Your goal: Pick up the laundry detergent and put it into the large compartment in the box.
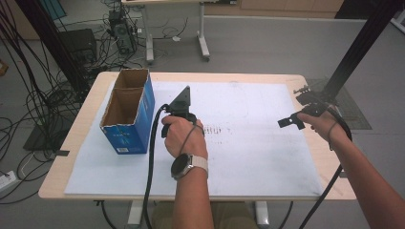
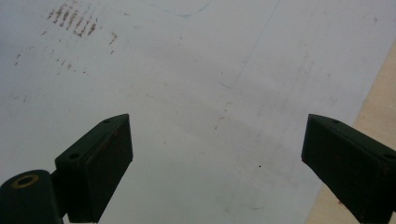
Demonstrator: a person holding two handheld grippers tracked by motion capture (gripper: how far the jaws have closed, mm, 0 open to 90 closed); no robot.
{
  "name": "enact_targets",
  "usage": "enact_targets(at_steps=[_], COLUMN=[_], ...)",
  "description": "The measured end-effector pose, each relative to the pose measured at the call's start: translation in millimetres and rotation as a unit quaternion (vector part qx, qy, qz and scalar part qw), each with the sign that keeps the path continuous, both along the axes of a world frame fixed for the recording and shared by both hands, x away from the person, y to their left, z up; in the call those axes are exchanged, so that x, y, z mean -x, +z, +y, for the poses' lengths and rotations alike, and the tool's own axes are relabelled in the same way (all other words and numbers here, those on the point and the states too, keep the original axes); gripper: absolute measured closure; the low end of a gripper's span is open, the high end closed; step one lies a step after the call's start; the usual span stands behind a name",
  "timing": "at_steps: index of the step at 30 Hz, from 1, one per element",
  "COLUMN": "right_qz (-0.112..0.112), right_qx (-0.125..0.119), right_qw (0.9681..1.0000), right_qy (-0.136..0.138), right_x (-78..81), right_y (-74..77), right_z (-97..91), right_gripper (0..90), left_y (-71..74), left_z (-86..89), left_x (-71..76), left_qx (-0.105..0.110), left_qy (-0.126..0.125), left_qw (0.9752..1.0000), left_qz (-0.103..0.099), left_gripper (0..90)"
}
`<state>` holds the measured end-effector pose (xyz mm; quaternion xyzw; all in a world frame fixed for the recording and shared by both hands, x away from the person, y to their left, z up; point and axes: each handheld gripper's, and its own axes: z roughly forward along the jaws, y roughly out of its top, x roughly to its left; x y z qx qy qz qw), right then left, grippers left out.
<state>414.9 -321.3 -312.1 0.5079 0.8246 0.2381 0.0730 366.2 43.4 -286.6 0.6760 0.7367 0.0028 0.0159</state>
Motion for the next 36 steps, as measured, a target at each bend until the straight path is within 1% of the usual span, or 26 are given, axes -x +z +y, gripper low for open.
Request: enact_targets(at_steps=[11, 28, 36], right_qz=[-0.002, -0.001, -0.002], right_qx=[0.001, 0.001, 0.0], right_qw=[1.0, 1.0, 1.0], right_qy=[0.001, 0.005, 0.005], right_x=[1.2, 0.0, 0.2], right_y=[2.0, 1.4, 1.3], right_z=[0.3, 4.8, 5.0], right_gripper=[8.7, 8.7, 8.7], left_y=[-0.1, 0.1, 0.1], left_z=[-0.1, 0.1, 0.0], left_x=[1.1, 1.1, 1.9], left_qx=[0.0, 0.0, 0.0], left_qy=[-0.001, -0.003, -0.002], left_qw=[1.0, 1.0, 1.0], left_qz=[-0.004, -0.001, -0.004], left_gripper=[38.2, 38.2, 38.2])
